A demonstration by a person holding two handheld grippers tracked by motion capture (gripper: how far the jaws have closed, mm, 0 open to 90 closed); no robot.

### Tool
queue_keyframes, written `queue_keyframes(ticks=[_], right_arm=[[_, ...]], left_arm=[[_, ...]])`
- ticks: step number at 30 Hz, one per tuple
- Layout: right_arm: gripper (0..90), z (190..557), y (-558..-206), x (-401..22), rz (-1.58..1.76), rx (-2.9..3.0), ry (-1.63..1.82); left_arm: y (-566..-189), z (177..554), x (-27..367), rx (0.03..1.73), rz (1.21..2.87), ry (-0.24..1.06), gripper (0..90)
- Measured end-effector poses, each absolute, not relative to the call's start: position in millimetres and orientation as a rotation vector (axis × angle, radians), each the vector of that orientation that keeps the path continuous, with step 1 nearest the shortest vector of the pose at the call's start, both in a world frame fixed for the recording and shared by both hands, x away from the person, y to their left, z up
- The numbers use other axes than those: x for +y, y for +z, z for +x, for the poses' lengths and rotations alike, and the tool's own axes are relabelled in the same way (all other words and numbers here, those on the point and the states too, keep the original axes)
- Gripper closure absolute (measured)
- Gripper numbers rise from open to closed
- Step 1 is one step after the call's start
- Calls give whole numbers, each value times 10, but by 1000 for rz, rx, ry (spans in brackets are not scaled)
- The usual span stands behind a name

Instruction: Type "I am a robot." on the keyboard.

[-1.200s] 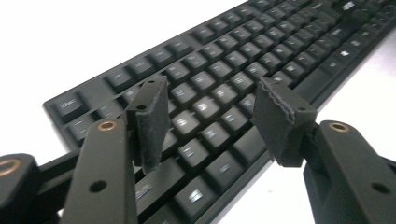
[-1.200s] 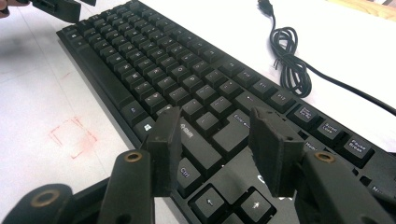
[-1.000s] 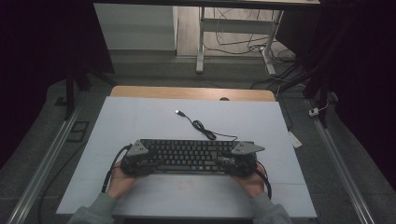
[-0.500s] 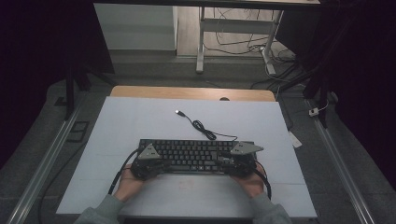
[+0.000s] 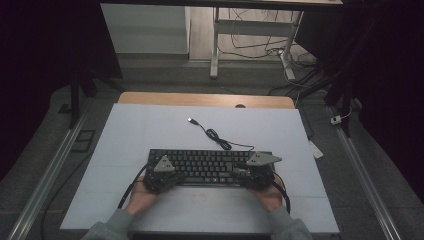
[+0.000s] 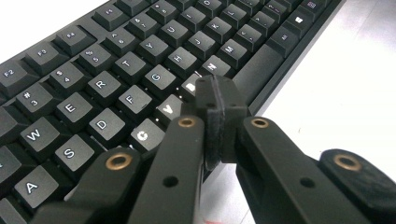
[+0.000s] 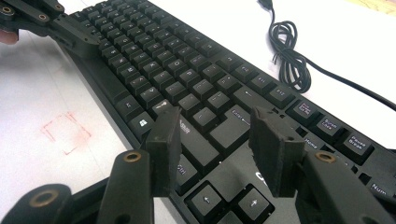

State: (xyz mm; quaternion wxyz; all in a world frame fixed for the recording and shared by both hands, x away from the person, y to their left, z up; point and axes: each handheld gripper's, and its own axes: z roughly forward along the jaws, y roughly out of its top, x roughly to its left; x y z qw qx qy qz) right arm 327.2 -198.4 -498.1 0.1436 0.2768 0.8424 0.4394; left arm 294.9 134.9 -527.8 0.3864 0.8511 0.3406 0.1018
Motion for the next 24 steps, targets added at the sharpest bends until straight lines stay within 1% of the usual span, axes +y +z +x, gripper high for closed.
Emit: queue_keyframes(ticks=[5, 11, 17, 24], right_arm=[[536, 3273, -4980, -1985, 796, 2428, 1265], [535, 3274, -4983, -1985, 796, 2431, 1260], [534, 3278, -4979, -1995, 798, 2426, 1259], [530, 3277, -4980, -1994, 795, 2428, 1252]], left_arm=[[-5285, 2954, 1346, 870, 2181, 259, 884], [-5278, 2943, 1345, 869, 2192, 308, 886], [-5175, 2915, 1455, 872, 2096, 335, 885], [-5126, 2936, 1612, 930, 2027, 321, 881]])
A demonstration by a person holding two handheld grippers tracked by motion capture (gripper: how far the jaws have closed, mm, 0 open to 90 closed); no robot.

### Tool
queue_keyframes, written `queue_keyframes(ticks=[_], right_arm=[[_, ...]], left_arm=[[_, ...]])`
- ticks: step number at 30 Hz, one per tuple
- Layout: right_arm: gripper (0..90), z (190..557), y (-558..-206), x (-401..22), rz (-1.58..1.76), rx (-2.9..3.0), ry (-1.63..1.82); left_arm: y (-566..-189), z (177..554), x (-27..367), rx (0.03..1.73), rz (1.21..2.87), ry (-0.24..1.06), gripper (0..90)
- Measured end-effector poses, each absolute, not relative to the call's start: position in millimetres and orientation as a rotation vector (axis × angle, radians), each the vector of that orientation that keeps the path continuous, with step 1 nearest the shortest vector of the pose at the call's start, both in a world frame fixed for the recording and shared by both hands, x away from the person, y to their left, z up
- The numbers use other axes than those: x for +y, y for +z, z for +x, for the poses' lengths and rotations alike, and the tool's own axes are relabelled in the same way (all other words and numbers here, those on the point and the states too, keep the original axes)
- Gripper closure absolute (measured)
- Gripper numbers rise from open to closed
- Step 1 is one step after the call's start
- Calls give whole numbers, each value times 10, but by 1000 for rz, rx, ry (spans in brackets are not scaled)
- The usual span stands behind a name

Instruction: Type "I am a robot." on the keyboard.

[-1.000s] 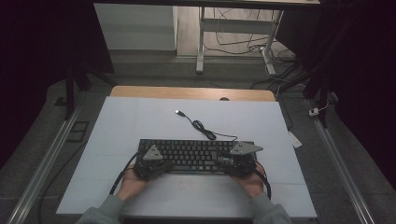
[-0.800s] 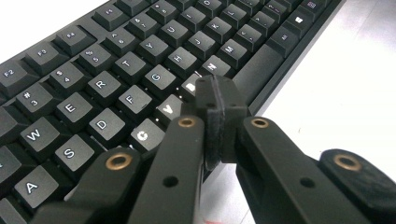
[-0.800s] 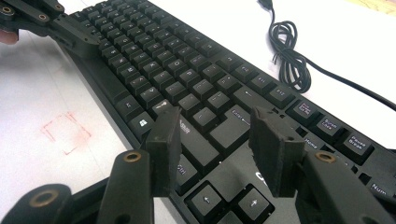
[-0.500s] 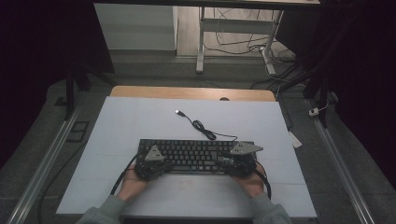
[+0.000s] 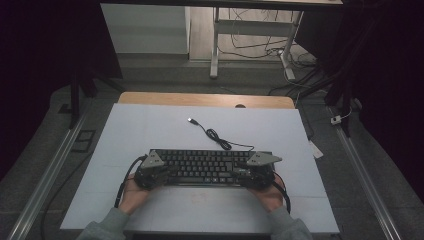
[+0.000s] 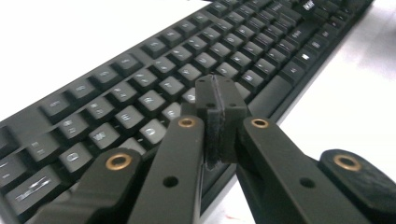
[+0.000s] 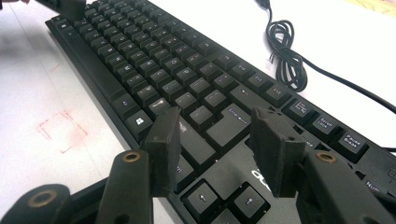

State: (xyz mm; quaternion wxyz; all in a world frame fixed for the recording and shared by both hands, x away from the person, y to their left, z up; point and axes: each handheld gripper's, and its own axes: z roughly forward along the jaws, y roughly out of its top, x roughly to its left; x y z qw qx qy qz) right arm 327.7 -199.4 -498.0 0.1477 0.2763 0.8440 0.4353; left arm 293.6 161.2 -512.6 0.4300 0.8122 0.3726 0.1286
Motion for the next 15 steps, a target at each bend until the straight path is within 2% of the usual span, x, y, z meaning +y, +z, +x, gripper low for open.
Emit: queue_keyframes(ticks=[7, 15], right_arm=[[518, 3287, -4995, -1988, 799, 2435, 1236], [513, 3289, -4998, -1984, 796, 2443, 1220]], left_arm=[[-5116, 2955, 1764, 983, 1999, 336, 772], [-5120, 2959, 1853, 1032, 1975, 365, 529]])
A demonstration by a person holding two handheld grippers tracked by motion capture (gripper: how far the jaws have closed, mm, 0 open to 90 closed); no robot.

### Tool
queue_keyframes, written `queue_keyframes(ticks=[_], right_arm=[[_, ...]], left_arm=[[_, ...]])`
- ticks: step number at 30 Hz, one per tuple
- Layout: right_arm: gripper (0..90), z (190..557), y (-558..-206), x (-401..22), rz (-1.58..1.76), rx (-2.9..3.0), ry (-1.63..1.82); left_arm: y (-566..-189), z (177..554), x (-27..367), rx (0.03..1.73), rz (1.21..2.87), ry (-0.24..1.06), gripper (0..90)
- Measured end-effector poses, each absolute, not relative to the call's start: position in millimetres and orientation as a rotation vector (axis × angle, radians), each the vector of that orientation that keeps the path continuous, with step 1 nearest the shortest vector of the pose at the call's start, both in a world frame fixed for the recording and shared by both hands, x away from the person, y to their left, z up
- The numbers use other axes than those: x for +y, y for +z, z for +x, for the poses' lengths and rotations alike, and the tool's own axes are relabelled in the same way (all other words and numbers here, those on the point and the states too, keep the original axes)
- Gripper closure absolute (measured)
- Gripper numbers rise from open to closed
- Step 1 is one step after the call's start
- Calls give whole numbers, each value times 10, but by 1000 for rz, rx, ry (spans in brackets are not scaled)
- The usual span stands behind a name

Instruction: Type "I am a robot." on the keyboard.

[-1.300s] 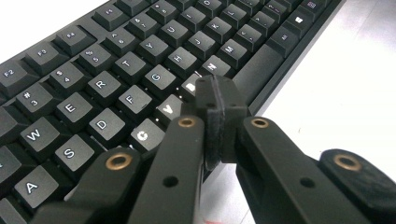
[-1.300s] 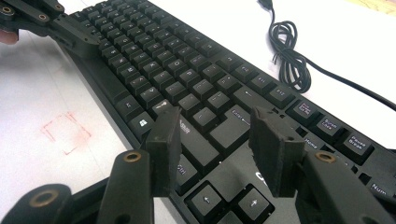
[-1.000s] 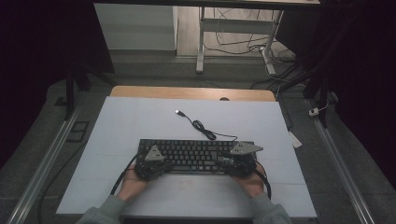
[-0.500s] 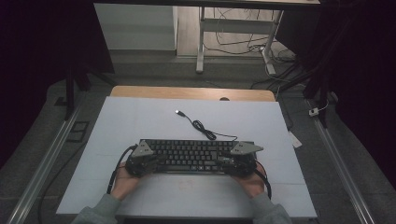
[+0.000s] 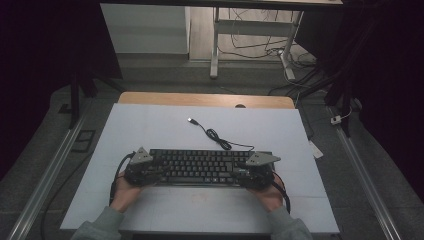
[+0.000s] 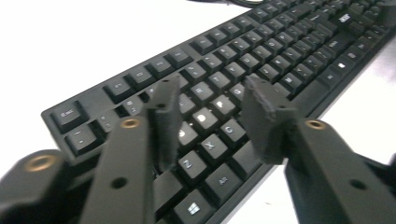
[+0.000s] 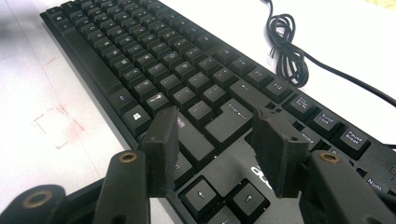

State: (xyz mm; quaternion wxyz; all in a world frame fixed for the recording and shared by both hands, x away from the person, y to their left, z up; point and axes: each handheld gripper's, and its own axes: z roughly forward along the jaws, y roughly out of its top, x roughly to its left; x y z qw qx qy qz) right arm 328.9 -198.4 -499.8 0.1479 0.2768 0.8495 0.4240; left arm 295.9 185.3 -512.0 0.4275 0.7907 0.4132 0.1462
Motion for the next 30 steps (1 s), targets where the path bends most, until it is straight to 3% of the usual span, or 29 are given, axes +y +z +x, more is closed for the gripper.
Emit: queue_keyframes(ticks=[7, 30], right_arm=[[512, 3290, -5000, -1980, 794, 2441, 1212], [510, 3294, -5007, -1977, 787, 2443, 1207]], left_arm=[[-5129, 2965, 1883, 1054, 1974, 374, 455], [-5146, 2997, 2003, 1102, 1970, 398, 440]])
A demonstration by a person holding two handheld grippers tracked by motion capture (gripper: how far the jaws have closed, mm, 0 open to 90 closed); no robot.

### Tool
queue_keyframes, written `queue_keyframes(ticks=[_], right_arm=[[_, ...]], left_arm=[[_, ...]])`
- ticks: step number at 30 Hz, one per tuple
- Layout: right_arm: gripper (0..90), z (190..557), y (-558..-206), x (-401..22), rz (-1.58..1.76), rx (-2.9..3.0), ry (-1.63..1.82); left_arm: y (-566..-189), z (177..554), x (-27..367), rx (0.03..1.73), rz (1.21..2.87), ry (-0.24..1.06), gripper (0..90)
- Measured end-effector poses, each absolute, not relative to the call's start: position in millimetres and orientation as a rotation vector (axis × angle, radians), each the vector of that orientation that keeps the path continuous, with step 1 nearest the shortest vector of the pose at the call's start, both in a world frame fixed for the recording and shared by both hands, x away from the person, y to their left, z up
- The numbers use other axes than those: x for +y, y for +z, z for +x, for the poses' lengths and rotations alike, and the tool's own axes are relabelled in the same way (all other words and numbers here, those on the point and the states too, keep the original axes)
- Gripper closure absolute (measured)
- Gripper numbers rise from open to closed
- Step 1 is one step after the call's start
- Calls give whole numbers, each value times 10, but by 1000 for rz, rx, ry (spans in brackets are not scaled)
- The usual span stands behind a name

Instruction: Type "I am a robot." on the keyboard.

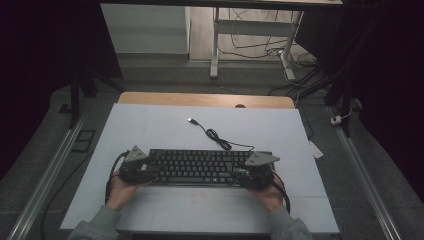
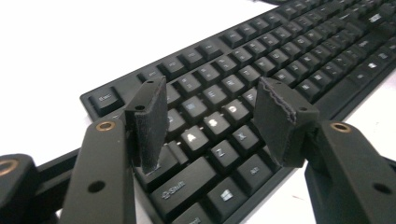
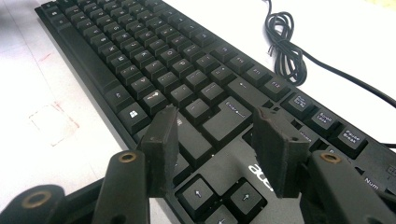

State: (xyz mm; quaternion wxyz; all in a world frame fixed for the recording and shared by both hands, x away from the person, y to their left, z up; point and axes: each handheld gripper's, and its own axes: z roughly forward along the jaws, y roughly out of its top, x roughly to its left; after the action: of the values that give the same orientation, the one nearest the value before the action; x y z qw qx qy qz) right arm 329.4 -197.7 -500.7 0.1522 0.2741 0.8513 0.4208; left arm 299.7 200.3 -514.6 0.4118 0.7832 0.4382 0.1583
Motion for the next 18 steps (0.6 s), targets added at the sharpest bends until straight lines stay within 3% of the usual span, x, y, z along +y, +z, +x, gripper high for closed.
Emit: queue_keyframes(ticks=[11, 14, 18], right_arm=[[510, 3293, -5014, -1970, 784, 2446, 1190], [510, 3293, -5017, -1967, 783, 2448, 1188], [510, 3292, -5017, -1964, 780, 2449, 1184]], left_arm=[[-5204, 3035, 2080, 1142, 2000, 408, 462], [-5204, 3030, 2064, 1121, 2004, 397, 536], [-5211, 3031, 2022, 1090, 2029, 379, 700]])
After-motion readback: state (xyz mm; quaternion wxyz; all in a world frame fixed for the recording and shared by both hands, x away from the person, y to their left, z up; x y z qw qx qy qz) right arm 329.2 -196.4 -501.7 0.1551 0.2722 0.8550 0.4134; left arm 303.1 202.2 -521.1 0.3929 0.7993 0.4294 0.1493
